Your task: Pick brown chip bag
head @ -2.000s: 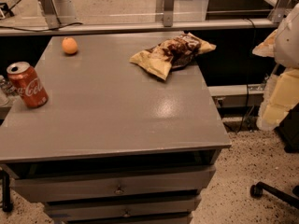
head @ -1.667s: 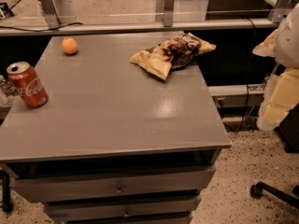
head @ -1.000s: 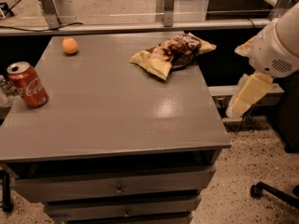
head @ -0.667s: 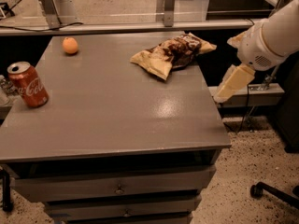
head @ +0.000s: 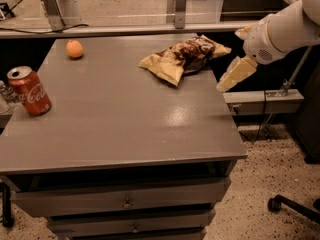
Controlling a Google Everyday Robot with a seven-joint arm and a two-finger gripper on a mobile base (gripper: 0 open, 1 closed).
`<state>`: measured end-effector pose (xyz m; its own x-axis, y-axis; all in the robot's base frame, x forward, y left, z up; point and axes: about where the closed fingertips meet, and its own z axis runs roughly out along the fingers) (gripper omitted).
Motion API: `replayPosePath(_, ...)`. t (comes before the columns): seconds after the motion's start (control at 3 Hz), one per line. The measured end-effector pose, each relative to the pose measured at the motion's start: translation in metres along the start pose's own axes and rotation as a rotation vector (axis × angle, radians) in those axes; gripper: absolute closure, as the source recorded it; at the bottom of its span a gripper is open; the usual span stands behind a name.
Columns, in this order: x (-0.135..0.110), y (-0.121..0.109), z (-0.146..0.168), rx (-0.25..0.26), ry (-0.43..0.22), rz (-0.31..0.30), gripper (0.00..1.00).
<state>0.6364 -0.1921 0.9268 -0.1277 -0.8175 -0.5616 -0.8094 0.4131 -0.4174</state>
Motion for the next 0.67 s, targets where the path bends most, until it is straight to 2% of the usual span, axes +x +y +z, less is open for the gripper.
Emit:
replayPosePath(0.33,-0.001,-0.005,0.017,0.026,-0.025,0.026,0.00)
replayPosePath(0.67,-0.003,-0.027,0.051,0.081,-0.097,0.061,0.00)
